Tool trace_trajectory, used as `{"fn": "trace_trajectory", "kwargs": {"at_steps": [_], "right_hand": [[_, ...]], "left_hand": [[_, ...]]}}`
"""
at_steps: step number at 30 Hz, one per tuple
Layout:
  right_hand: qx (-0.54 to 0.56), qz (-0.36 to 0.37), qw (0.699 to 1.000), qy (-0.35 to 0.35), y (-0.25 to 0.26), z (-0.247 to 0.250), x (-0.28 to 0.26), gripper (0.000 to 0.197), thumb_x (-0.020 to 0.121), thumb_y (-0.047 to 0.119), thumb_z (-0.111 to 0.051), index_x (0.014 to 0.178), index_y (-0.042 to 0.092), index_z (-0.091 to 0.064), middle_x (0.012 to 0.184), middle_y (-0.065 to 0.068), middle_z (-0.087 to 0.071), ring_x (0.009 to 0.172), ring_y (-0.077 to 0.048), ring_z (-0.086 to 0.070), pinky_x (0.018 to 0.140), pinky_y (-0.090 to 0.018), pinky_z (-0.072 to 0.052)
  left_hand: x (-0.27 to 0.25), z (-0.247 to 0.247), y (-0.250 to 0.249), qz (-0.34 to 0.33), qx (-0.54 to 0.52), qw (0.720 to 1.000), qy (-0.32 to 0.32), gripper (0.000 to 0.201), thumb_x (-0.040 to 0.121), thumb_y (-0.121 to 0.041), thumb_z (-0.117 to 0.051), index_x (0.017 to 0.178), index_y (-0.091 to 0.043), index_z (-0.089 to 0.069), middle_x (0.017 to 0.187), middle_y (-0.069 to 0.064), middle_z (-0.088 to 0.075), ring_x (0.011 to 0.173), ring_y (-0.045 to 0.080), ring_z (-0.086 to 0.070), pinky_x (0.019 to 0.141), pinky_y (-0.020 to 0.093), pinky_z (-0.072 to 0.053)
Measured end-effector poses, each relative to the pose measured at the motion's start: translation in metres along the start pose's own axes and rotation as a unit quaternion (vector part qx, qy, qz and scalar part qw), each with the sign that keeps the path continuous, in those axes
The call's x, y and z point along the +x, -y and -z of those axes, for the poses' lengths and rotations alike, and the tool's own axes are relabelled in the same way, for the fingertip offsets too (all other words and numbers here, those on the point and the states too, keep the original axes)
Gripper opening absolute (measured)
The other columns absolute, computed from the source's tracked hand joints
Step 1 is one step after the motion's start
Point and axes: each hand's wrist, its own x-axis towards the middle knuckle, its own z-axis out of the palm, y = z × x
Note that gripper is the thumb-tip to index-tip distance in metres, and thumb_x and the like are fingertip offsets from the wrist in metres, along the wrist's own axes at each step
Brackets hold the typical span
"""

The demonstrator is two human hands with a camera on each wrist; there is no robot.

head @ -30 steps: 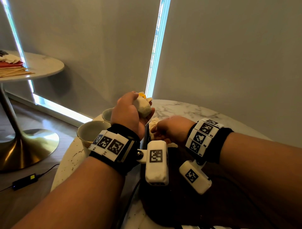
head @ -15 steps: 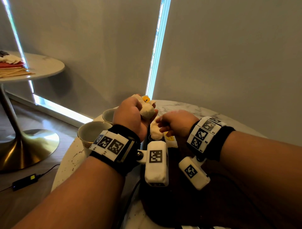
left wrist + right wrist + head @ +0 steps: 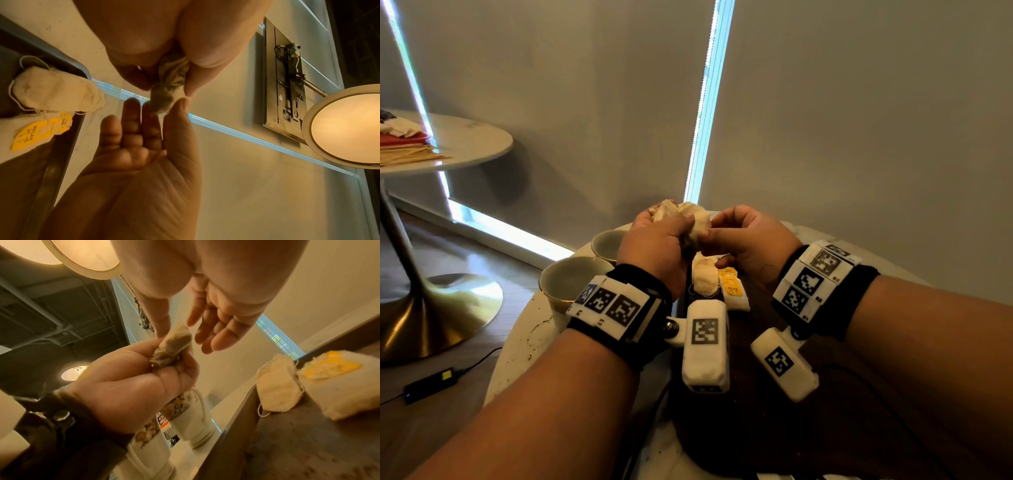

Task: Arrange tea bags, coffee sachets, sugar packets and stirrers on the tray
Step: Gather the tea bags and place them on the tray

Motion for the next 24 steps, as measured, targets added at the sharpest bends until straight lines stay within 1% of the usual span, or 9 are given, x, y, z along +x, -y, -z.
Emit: {"fn": "trace_trajectory", "kwargs": {"at_steps": [3, 6, 8, 10, 13, 17, 20, 22, 24], "right_hand": [[0.016, 0.004, 1.0, -0.004, -0.001, -0.001, -0.001, 0.024, 0.079, 0.007, -0.079, 0.094, 0.012, -0.062, 0.085, -0.01, -0.073, 0.081, -0.032, -0.074, 0.064, -0.04, -0.052], [0.024, 0.008, 1.0, -0.016, -0.002, 0.0, -0.002, 0.021, 0.081, 0.004, -0.077, 0.09, 0.013, -0.061, 0.082, -0.012, -0.072, 0.074, -0.03, -0.07, 0.06, -0.038, -0.05], [0.034, 0.008, 0.999, -0.027, -0.002, 0.001, -0.002, 0.019, 0.082, 0.004, -0.075, 0.088, 0.015, -0.06, 0.078, -0.01, -0.073, 0.072, -0.029, -0.068, 0.061, -0.039, -0.05], [0.055, 0.004, 0.998, -0.034, -0.003, 0.002, -0.003, 0.019, 0.082, 0.003, -0.075, 0.087, 0.014, -0.06, 0.074, -0.007, -0.073, 0.072, -0.029, -0.069, 0.062, -0.039, -0.05], [0.083, 0.002, 0.996, -0.032, -0.003, 0.003, -0.005, 0.022, 0.08, 0.0, -0.075, 0.085, 0.013, -0.059, 0.078, -0.011, -0.072, 0.075, -0.031, -0.071, 0.061, -0.039, -0.051], [0.085, 0.005, 0.996, -0.027, 0.001, 0.004, -0.007, 0.023, 0.081, -0.008, -0.07, 0.082, 0.013, -0.06, 0.074, -0.008, -0.072, 0.075, -0.03, -0.073, 0.054, -0.031, -0.05], [0.06, -0.007, 0.998, -0.014, 0.006, 0.008, -0.007, 0.022, 0.086, -0.01, -0.064, 0.084, 0.012, -0.07, 0.078, -0.008, -0.075, 0.074, -0.024, -0.073, 0.058, -0.031, -0.052], [0.05, -0.023, 0.998, -0.008, 0.009, 0.012, -0.008, 0.022, 0.089, -0.007, -0.062, 0.09, 0.012, -0.073, 0.087, -0.009, -0.077, 0.077, -0.022, -0.073, 0.061, -0.029, -0.055], [0.046, -0.035, 0.998, -0.019, 0.009, 0.016, -0.008, 0.021, 0.09, -0.005, -0.062, 0.095, 0.013, -0.074, 0.091, -0.01, -0.077, 0.078, -0.021, -0.074, 0.06, -0.027, -0.056]], "left_hand": [[0.0, 0.0, 0.0, -0.004, -0.001, 1.0, 0.005, 0.039, 0.096, -0.001, -0.06, 0.13, -0.018, -0.055, 0.114, 0.013, -0.067, 0.097, 0.031, -0.071, 0.06, 0.033, -0.06], [0.001, 0.001, 0.001, -0.012, 0.008, 1.0, 0.003, 0.042, 0.094, -0.004, -0.065, 0.132, -0.018, -0.053, 0.114, 0.015, -0.065, 0.092, 0.033, -0.07, 0.056, 0.031, -0.058], [0.002, 0.0, 0.002, -0.016, 0.011, 1.0, 0.001, 0.046, 0.092, -0.003, -0.067, 0.133, -0.018, -0.053, 0.115, 0.016, -0.063, 0.096, 0.035, -0.069, 0.057, 0.031, -0.059], [0.003, 0.001, 0.003, -0.026, 0.021, 0.999, 0.007, 0.05, 0.09, 0.003, -0.066, 0.134, -0.017, -0.052, 0.115, 0.017, -0.062, 0.097, 0.033, -0.069, 0.061, 0.031, -0.06], [0.005, 0.002, 0.004, -0.034, 0.039, 0.999, 0.006, 0.054, 0.089, 0.007, -0.064, 0.136, -0.016, -0.05, 0.117, 0.018, -0.061, 0.1, 0.032, -0.068, 0.068, 0.031, -0.06], [0.006, 0.003, 0.005, -0.036, 0.03, 0.999, 0.009, 0.051, 0.09, 0.009, -0.061, 0.134, -0.014, -0.051, 0.115, 0.017, -0.063, 0.097, 0.03, -0.069, 0.064, 0.029, -0.06], [0.006, 0.003, 0.006, -0.036, 0.026, 0.999, 0.0, 0.047, 0.091, 0.004, -0.063, 0.132, -0.016, -0.053, 0.118, 0.018, -0.064, 0.099, 0.029, -0.069, 0.068, 0.029, -0.06], [0.007, 0.004, 0.004, -0.026, 0.0, 1.0, -0.015, 0.043, 0.093, 0.002, -0.061, 0.131, -0.017, -0.054, 0.118, 0.016, -0.063, 0.095, 0.026, -0.07, 0.064, 0.027, -0.059], [0.007, 0.004, 0.003, -0.017, -0.016, 0.999, -0.028, 0.039, 0.096, 0.0, -0.059, 0.131, -0.019, -0.055, 0.117, 0.015, -0.062, 0.093, 0.025, -0.071, 0.062, 0.027, -0.06]]}}
